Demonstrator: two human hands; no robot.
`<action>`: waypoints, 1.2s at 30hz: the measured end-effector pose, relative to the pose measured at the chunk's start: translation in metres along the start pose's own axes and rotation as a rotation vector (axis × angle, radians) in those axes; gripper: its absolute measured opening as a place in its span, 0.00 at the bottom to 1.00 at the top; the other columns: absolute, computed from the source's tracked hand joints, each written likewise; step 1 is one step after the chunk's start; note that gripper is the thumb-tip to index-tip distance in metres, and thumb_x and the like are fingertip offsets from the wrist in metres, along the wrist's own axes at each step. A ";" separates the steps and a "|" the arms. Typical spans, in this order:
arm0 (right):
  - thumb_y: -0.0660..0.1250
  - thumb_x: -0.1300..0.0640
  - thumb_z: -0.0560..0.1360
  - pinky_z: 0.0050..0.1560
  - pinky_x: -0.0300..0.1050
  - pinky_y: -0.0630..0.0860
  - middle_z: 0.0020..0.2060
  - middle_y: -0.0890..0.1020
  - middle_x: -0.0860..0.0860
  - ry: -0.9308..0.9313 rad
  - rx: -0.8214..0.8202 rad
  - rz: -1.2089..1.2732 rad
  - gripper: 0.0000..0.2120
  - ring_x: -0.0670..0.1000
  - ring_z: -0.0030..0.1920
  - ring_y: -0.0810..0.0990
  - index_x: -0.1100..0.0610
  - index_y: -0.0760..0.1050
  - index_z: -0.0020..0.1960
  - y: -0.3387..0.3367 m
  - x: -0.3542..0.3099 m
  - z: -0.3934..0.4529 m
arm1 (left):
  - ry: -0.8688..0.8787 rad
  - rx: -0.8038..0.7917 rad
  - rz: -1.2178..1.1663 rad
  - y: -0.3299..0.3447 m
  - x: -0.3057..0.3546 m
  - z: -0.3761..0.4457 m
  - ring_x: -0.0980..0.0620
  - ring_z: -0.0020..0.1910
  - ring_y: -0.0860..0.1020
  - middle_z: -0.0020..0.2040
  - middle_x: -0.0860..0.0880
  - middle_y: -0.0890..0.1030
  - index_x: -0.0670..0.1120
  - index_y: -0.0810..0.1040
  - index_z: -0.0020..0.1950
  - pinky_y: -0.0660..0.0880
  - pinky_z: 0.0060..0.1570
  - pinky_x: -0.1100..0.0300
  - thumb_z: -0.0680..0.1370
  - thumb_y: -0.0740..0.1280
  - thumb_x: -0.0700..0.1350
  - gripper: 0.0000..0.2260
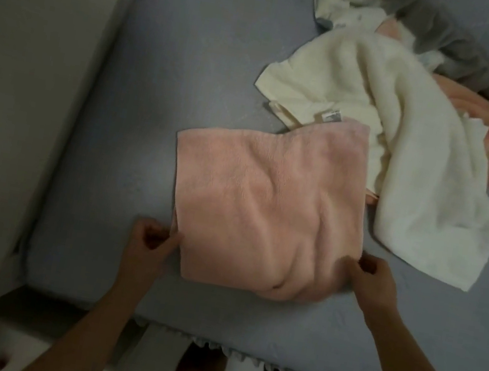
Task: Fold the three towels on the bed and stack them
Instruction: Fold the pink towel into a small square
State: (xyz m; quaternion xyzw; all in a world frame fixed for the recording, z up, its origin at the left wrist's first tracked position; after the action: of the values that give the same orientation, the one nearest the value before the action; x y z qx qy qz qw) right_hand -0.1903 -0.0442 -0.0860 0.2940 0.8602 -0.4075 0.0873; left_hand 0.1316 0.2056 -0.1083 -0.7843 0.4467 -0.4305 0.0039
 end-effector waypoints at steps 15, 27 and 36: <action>0.68 0.61 0.73 0.40 0.50 0.74 0.30 0.78 0.54 -0.220 -0.066 0.236 0.07 0.51 0.33 0.75 0.59 0.75 0.36 -0.057 0.047 -0.020 | -0.112 0.142 -0.287 0.010 -0.033 -0.098 0.51 0.31 0.79 0.31 0.49 0.82 0.49 0.80 0.35 0.77 0.32 0.57 0.67 0.75 0.63 0.18; 0.68 0.51 0.75 0.48 0.44 0.72 0.56 0.80 0.49 -0.395 -0.102 -0.098 0.20 0.49 0.46 0.78 0.52 0.73 0.66 -0.040 0.099 -0.022 | -0.202 0.006 -0.163 0.054 -0.119 -0.146 0.48 0.44 0.80 0.47 0.44 0.83 0.50 0.81 0.49 0.76 0.39 0.58 0.76 0.72 0.50 0.06; 0.69 0.54 0.73 0.34 0.43 0.71 0.33 0.80 0.49 -0.357 -0.041 -0.031 0.05 0.51 0.37 0.78 0.53 0.77 0.39 -0.042 0.081 -0.006 | -0.152 0.101 -0.330 0.032 -0.110 -0.147 0.56 0.31 0.81 0.33 0.48 0.83 0.46 0.83 0.36 0.76 0.30 0.65 0.74 0.73 0.55 0.14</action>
State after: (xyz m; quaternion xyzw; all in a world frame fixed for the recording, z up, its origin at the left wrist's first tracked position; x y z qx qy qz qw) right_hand -0.2791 -0.0251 -0.0864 0.2019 0.8435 -0.4368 0.2385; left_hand -0.0161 0.3196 -0.1026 -0.8760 0.2881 -0.3868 0.0064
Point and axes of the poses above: each hand's wrist, its own z-axis towards the middle knuckle, its own y-axis out of the palm, x = y × z, the point moved 1 cm from there along z, towards the middle knuckle
